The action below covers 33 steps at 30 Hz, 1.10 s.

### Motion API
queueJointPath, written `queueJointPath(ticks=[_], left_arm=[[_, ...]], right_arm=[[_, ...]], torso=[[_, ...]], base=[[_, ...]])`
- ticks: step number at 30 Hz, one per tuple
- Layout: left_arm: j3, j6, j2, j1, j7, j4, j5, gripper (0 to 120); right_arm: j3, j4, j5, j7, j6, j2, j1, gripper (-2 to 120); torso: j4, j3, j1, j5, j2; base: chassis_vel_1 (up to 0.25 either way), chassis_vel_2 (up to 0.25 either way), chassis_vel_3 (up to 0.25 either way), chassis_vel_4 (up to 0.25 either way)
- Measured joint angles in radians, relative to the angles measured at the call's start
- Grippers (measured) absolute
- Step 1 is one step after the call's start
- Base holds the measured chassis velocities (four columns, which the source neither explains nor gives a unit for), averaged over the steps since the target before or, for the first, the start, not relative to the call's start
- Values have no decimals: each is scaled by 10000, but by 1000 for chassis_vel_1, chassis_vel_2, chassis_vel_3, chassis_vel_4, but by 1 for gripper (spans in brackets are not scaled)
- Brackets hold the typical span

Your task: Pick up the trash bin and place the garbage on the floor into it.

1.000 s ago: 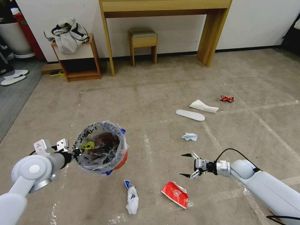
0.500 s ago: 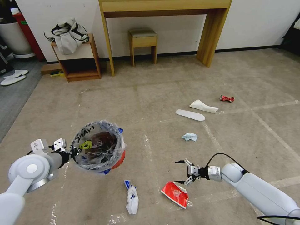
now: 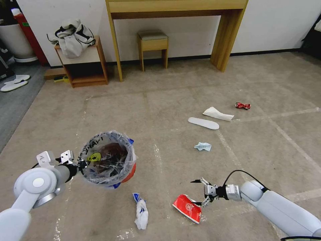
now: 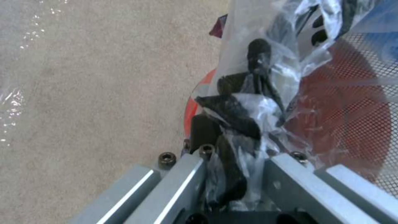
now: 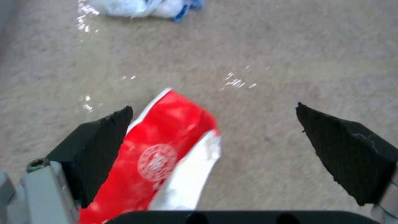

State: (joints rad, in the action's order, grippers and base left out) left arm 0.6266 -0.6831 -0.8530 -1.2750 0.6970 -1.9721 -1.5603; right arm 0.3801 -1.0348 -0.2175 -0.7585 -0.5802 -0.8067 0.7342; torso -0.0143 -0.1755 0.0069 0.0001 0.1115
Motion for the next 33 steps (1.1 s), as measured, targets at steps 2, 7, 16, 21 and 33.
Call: queueJointPath(ticks=[2, 7, 16, 21, 33], left_arm=[[-5, 0, 0, -23, -3, -3, 20, 0], [-26, 0, -3, -52, -6, -20, 63, 0], [-76, 0, -70, -88, -26, -55, 150, 0], [-75, 0, -52, -114, -42, -79, 185, 0], [-99, 0, -55, -258, -158, -148, 325, 0]], right_arm=[[-23, 151, 57, 6, -30, -37, 148, 100], [-122, 420, 175, 9, -92, -178, 268, 100], [-228, 773, 397, 131, -147, -387, 419, 100], [-221, 959, 450, 260, -70, -447, 354, 100], [-407, 1693, 367, 131, -83, -765, 333, 100]], torso=[[0, 0, 0, -1, 0], [1, 0, 0, 1, 0], [1, 0, 0, -1, 0], [1, 0, 0, -1, 0], [1, 0, 0, -2, 0]], base=[[0, 0, 0, 0], [0, 0, 0, 0], [0, 0, 0, 0], [0, 0, 0, 0], [0, 0, 0, 0]])
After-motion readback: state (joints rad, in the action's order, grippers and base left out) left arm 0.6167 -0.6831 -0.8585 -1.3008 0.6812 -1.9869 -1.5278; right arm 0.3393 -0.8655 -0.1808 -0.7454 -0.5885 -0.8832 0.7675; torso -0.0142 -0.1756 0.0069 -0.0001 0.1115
